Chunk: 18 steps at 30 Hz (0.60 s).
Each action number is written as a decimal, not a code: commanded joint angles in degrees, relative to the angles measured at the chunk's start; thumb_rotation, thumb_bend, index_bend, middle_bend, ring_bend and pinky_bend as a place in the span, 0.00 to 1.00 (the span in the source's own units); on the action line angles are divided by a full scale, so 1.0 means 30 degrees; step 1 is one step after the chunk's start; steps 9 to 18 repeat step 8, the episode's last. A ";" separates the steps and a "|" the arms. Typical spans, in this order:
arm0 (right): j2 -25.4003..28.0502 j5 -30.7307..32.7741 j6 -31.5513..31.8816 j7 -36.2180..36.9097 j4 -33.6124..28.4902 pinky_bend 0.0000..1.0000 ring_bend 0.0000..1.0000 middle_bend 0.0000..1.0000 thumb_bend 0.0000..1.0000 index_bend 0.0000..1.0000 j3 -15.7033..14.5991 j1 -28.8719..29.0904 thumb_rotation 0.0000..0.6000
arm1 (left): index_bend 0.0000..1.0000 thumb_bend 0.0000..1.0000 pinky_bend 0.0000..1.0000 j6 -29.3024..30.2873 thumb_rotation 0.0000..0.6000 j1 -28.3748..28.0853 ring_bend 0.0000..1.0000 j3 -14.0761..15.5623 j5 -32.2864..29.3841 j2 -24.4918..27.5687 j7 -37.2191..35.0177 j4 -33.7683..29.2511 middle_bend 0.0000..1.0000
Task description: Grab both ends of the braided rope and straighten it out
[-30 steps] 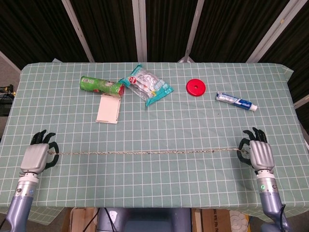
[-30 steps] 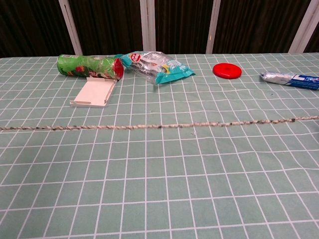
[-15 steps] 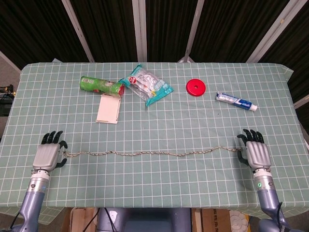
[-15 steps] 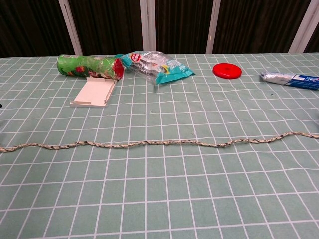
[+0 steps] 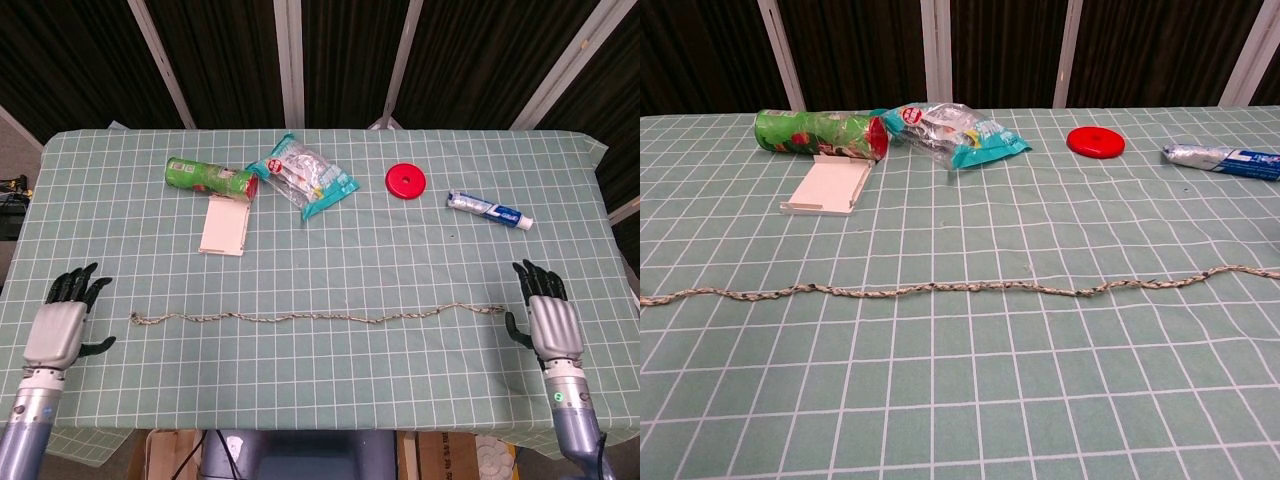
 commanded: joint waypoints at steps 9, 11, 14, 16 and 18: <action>0.2825 -0.6261 0.5031 0.3193 0.0315 0.00 0.00 0.00 0.46 0.00 -0.2642 -0.3210 1.00 | 0.10 0.13 0.00 0.3959 1.00 0.3112 0.00 0.1858 0.4460 0.2839 -0.5349 0.1626 0.00; 0.2825 -0.6261 0.5031 0.3193 0.0315 0.00 0.00 0.00 0.46 0.00 -0.2642 -0.3210 1.00 | 0.10 0.13 0.00 0.3959 1.00 0.3112 0.00 0.1858 0.4460 0.2839 -0.5349 0.1626 0.00; 0.2825 -0.6261 0.5031 0.3193 0.0315 0.00 0.00 0.00 0.46 0.00 -0.2642 -0.3210 1.00 | 0.10 0.13 0.00 0.3959 1.00 0.3112 0.00 0.1858 0.4460 0.2839 -0.5349 0.1626 0.00; 0.2825 -0.6261 0.5031 0.3193 0.0315 0.00 0.00 0.00 0.46 0.00 -0.2642 -0.3210 1.00 | 0.10 0.13 0.00 0.3959 1.00 0.3112 0.00 0.1858 0.4460 0.2839 -0.5349 0.1626 0.00; 0.2825 -0.6261 0.5031 0.3193 0.0315 0.00 0.00 0.00 0.46 0.00 -0.2642 -0.3210 1.00 | 0.10 0.13 0.00 0.3959 1.00 0.3112 0.00 0.1858 0.4460 0.2839 -0.5349 0.1626 0.00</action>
